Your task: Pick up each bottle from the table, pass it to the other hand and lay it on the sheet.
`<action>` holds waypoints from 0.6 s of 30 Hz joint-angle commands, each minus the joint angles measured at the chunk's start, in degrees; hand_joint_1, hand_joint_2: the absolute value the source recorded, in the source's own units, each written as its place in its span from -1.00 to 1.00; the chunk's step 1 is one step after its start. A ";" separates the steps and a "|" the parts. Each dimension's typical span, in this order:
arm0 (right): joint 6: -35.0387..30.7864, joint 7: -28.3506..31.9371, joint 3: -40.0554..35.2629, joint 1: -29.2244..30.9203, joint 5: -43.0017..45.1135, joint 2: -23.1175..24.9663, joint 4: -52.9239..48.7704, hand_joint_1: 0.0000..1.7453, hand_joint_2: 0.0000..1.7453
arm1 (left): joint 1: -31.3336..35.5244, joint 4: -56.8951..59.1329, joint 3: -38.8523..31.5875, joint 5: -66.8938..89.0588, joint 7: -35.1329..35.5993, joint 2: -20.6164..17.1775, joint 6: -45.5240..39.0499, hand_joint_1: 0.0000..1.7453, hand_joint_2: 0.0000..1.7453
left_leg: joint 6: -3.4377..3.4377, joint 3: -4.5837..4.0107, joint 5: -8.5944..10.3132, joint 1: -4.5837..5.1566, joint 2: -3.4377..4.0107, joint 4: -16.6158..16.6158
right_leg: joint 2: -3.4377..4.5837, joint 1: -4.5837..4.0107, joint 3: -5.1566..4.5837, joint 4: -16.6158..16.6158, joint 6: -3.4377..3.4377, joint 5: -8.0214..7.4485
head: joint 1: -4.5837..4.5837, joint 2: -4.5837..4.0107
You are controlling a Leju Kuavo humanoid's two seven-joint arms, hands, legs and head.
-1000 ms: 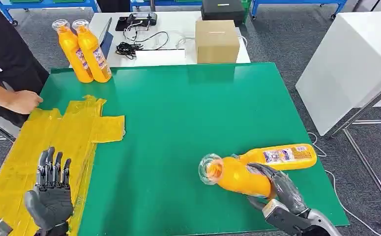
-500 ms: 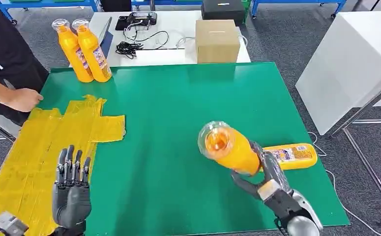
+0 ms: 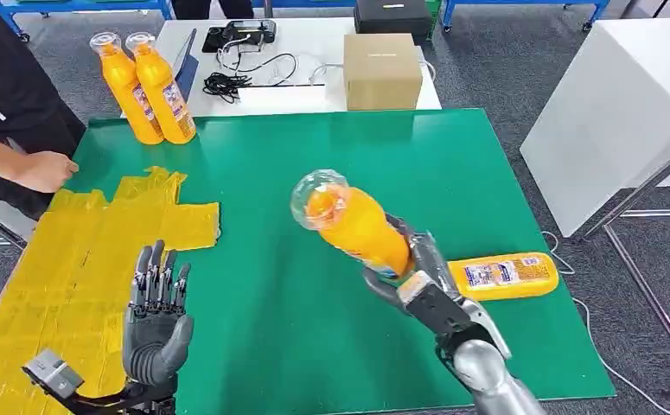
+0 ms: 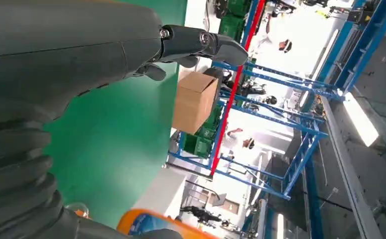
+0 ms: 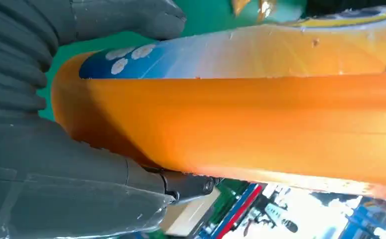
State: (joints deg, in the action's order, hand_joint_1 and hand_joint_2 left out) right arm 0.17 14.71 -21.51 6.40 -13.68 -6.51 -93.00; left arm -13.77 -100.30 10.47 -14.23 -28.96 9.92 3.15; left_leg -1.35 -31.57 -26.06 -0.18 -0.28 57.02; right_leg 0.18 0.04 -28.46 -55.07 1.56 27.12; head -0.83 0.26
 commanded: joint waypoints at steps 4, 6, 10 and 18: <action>-1.40 -2.18 -8.56 8.44 -2.33 4.67 10.14 1.00 1.00 | 2.61 4.42 2.13 -0.33 0.27 -2.21 -0.01 -1.00 1.00 | 0.07 0.04 0.01 0.01 0.29 -0.07 | 0.24 0.01 -0.04 0.05 -0.01 -0.09 | -0.02 0.00; -2.32 -3.19 -11.94 10.39 -3.70 6.29 12.40 1.00 1.00 | 3.13 4.93 2.26 -0.61 0.47 -2.16 -0.08 -1.00 1.00 | 0.11 0.04 0.03 -0.02 0.36 -0.10 | 0.30 -0.03 -0.05 0.08 -0.03 -0.13 | 0.00 0.00; -2.78 -4.91 -16.51 12.92 -5.09 7.99 15.96 1.00 1.00 | 3.79 5.31 2.47 -0.88 0.68 -2.18 0.07 -1.00 1.00 | 0.12 0.07 0.03 -0.02 0.30 -0.12 | 0.24 -0.03 -0.03 0.09 -0.04 -0.10 | 0.00 0.00; -4.62 -7.49 -22.02 16.34 -7.13 12.20 23.86 1.00 1.00 | 4.21 4.39 4.38 -0.71 0.88 -2.27 0.35 -1.00 1.00 | 0.07 0.00 0.04 -0.08 0.21 -0.08 | 0.14 -0.05 -0.04 0.08 0.00 -0.07 | 0.00 0.00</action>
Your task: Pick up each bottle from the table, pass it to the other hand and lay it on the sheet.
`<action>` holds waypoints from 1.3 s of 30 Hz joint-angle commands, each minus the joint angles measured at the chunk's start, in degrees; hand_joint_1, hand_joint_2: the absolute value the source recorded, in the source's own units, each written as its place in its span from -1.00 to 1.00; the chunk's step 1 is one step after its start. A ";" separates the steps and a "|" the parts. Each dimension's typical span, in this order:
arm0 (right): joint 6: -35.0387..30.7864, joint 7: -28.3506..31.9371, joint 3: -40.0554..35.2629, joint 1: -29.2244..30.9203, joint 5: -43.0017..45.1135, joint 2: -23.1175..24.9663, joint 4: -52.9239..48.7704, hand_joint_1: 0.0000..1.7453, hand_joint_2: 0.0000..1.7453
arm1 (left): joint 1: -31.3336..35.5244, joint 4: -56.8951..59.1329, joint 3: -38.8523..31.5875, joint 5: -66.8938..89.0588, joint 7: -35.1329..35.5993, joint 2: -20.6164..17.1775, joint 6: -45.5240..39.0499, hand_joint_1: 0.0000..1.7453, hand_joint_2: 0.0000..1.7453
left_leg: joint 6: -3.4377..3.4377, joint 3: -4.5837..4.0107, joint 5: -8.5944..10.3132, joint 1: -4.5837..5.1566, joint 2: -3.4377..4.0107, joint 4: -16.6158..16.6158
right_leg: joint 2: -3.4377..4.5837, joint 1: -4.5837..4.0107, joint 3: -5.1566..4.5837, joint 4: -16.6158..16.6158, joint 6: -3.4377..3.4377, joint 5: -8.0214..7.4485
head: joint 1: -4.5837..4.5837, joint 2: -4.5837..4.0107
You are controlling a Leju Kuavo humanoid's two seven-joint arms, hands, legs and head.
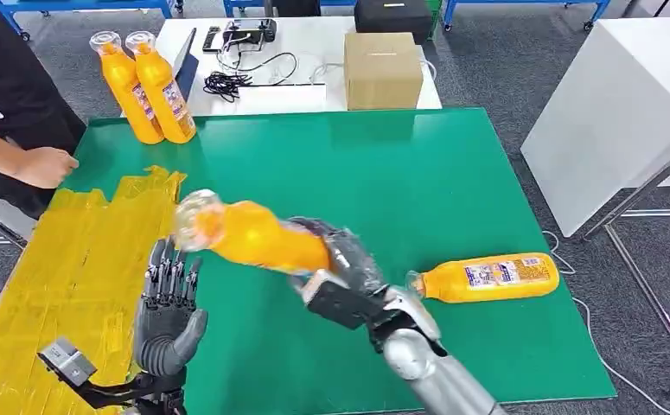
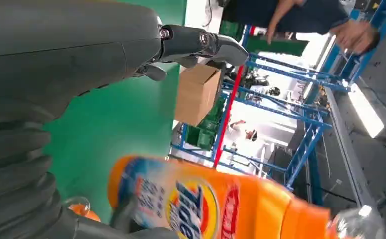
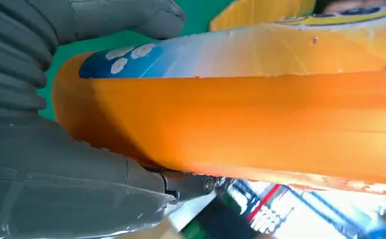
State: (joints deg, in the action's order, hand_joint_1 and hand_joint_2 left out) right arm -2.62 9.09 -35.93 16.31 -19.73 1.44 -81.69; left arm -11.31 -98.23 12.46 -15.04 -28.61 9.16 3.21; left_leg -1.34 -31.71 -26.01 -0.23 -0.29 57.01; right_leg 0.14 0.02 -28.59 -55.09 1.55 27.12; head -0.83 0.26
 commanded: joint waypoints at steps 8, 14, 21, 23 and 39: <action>-2.69 -3.18 -14.47 5.41 -5.25 6.22 16.87 1.00 1.00 | 0.63 -1.19 1.26 0.53 -0.89 -1.54 -2.37 -1.00 1.00 | 0.05 0.08 -0.01 -0.01 0.11 -0.06 | 0.09 -0.02 0.07 0.07 -0.01 -0.03 | -0.02 0.00; -1.75 -3.88 -19.60 6.03 -8.72 6.14 17.45 1.00 1.00 | -1.48 -4.11 -1.90 -0.38 -1.06 -0.93 -1.90 -1.00 1.00 | 0.08 0.10 -0.03 -0.04 0.21 -0.06 | 0.18 -0.06 0.07 0.09 -0.02 -0.04 | 0.00 0.00; 0.26 -3.41 -22.18 6.77 -8.82 6.36 17.67 1.00 1.00 | -1.41 -3.69 -3.15 -1.22 -0.95 -0.64 -1.21 -1.00 1.00 | 0.03 0.03 0.01 0.01 0.08 -0.05 | 0.06 0.01 0.00 0.05 0.01 -0.02 | -0.02 0.00; 0.81 -3.21 -23.50 6.84 -8.93 6.59 17.73 1.00 1.00 | -1.38 -3.23 -3.72 -1.50 -0.84 -0.53 -1.03 -1.00 1.00 | 0.03 0.01 0.01 0.01 0.07 -0.06 | 0.04 0.01 -0.01 0.06 0.01 -0.03 | -0.02 0.00; -0.77 -3.74 -21.51 5.24 -8.83 4.71 16.51 1.00 1.00 | -1.05 -1.45 -3.22 0.92 -1.21 -0.39 -0.18 1.00 1.00 | 0.04 0.07 0.03 -0.03 -0.11 -0.09 | -0.17 -0.02 0.10 0.15 0.01 0.00 | -0.02 0.00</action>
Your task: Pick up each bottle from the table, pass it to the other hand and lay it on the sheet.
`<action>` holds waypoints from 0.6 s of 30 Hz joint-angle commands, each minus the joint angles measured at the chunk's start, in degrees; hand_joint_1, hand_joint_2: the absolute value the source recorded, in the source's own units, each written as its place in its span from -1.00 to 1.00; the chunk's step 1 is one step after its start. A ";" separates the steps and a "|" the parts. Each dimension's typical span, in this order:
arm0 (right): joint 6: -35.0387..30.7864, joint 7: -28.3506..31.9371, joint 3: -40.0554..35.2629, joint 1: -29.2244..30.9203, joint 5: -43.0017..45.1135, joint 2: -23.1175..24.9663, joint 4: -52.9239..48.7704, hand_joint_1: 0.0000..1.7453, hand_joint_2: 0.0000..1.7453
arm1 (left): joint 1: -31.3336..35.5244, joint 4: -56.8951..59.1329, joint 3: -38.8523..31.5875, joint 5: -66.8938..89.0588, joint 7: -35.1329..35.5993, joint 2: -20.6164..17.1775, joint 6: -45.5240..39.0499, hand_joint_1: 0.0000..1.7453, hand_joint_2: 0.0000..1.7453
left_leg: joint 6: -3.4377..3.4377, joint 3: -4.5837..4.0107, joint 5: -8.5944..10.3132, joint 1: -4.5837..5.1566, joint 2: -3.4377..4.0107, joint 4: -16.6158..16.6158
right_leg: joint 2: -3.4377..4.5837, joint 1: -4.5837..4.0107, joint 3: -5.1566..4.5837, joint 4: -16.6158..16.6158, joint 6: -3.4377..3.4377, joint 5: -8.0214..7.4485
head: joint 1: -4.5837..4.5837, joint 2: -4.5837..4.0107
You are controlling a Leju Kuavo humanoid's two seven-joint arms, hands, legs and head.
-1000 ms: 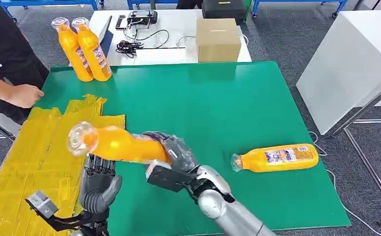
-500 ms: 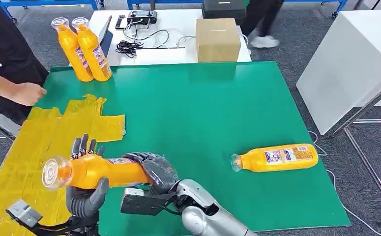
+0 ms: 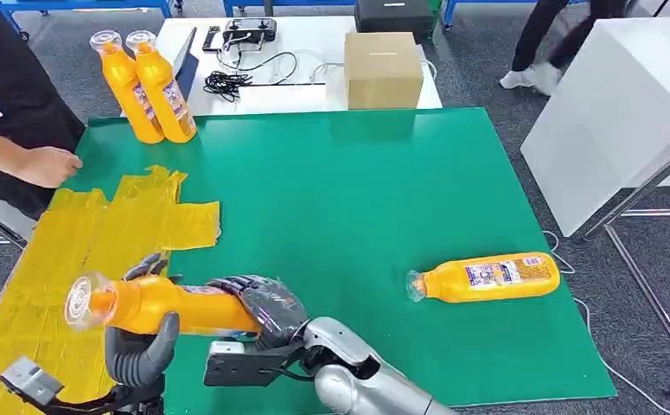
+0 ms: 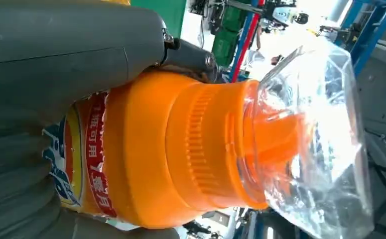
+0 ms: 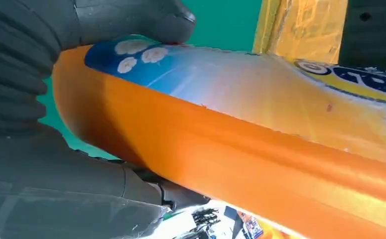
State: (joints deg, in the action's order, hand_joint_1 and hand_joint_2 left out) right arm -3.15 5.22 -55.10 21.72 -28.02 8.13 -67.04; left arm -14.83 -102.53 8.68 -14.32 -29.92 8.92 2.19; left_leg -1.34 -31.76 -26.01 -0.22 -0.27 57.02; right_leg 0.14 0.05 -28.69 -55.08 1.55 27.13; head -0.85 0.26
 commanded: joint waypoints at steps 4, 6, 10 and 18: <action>-0.34 0.13 -2.24 -0.22 -0.60 -2.03 1.81 1.00 1.00 | 2.45 2.85 0.53 0.21 0.10 -0.14 0.88 1.00 1.00 | 0.03 0.08 0.03 -0.02 -0.11 -0.06 | -0.13 -0.02 0.14 0.10 0.02 0.00 | 0.00 0.00; -0.34 0.13 -2.24 -0.22 -0.60 -2.03 1.81 1.00 1.00 | 2.45 2.85 0.53 0.21 0.10 -0.14 0.88 1.00 1.00 | 0.03 0.07 0.03 -0.03 -0.10 -0.07 | -0.13 -0.02 0.13 0.11 0.02 -0.01 | 0.00 0.00; -2.71 0.07 -0.68 -1.36 -1.75 -2.51 0.67 0.84 1.00 | 2.17 2.64 0.10 0.15 0.10 0.11 1.25 1.00 1.00 | 0.04 0.12 0.04 -0.04 -0.14 -0.09 | -0.18 -0.03 0.20 0.15 0.02 -0.01 | 0.00 0.00; -6.07 0.67 2.35 -3.70 -3.40 -4.14 -2.57 -1.00 1.00 | 1.83 2.19 -0.94 0.74 0.01 0.19 1.08 1.00 1.00 | 0.04 0.10 0.00 -0.06 -0.09 -0.05 | -0.13 -0.06 0.20 0.15 0.03 -0.01 | 0.00 0.00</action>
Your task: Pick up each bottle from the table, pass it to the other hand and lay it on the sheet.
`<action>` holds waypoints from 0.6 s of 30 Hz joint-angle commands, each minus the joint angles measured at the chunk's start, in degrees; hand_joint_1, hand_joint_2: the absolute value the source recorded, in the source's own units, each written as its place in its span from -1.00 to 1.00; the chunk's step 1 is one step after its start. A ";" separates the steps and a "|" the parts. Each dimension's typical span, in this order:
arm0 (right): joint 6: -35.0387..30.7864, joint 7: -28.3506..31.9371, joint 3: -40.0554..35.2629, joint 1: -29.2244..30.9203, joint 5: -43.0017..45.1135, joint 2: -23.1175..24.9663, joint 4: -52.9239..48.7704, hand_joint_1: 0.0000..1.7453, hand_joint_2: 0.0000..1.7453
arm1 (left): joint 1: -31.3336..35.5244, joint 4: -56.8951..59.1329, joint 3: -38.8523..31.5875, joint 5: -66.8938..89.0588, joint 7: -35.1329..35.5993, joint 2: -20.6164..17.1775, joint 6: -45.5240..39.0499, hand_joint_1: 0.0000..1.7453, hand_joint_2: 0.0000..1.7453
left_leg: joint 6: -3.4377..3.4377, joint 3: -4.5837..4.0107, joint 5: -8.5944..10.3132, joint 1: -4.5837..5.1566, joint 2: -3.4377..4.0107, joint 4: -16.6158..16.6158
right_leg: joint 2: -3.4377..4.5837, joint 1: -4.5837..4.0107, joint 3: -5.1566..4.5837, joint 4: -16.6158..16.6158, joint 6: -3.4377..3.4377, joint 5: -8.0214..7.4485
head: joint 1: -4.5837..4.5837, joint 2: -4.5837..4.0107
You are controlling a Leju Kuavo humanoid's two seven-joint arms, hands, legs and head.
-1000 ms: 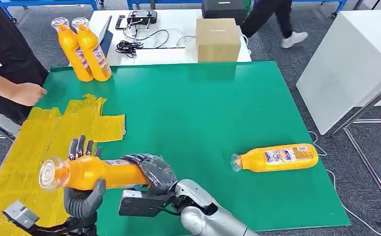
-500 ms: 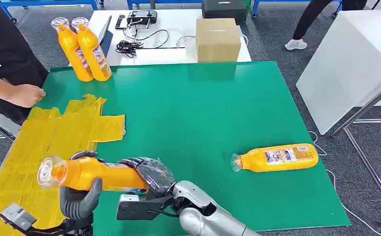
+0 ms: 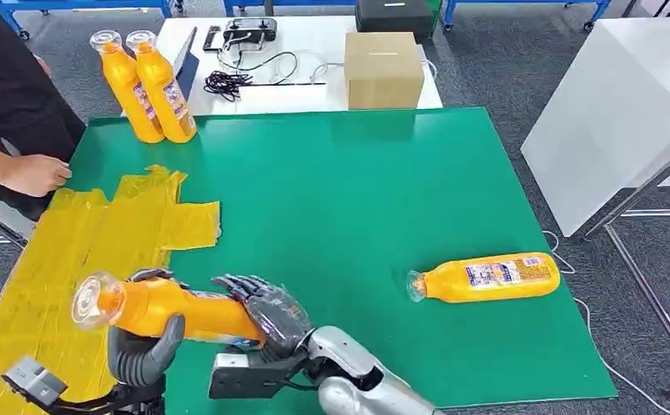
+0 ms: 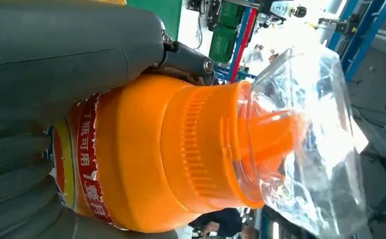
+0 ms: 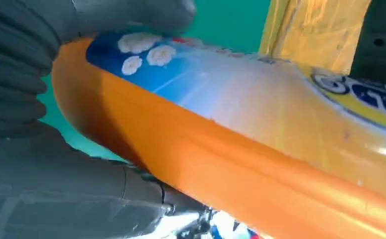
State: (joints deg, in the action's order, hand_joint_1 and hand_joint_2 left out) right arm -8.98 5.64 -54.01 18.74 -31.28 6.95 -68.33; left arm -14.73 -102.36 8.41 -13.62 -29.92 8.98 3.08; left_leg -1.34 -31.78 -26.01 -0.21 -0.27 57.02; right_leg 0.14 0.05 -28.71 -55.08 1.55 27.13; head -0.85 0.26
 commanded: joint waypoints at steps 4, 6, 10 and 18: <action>-3.60 -0.33 5.33 -4.33 -1.88 -4.70 -5.31 -1.00 -1.00 | 1.61 1.53 -2.49 7.91 -2.04 0.47 -6.02 1.00 1.00 | 0.03 0.04 0.03 -0.02 -0.09 -0.04 | -0.13 -0.01 0.09 0.07 0.01 0.00 | 0.00 0.00; -4.73 -0.23 8.92 -7.90 -2.97 -7.05 -10.05 -1.00 -1.00 | 1.86 1.14 -3.85 14.48 -3.77 0.51 -11.71 1.00 1.00 | 0.05 0.09 0.03 -0.05 -0.17 -0.05 | -0.21 -0.04 0.19 0.13 0.02 0.01 | 0.00 0.00; -6.34 0.50 17.56 -16.17 -5.59 -11.72 -21.86 -1.00 -1.00 | 2.22 0.59 -7.98 34.95 -5.68 0.34 -29.14 1.00 1.00 | 0.00 0.02 0.02 -0.01 -0.33 -0.03 | -0.34 0.00 0.15 0.10 0.04 0.05 | 0.00 0.00; -5.31 0.94 18.41 -16.60 -5.81 -11.38 -22.44 -1.00 -1.00 | 2.09 0.33 -7.83 35.35 -5.42 0.43 -29.78 1.00 1.00 | 0.01 -0.10 0.02 0.06 -0.06 0.00 | -0.10 0.02 -0.07 0.02 0.01 -0.01 | 0.00 0.00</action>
State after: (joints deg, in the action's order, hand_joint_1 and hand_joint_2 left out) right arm -14.75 6.43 -38.49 3.40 -36.96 -2.07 -87.38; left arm -14.23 -103.01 2.40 21.59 -35.41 9.11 -26.36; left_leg -1.35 -31.88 -26.02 -0.16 -0.30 57.02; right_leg 0.09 0.07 -28.79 -55.07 1.55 27.12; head -0.85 0.26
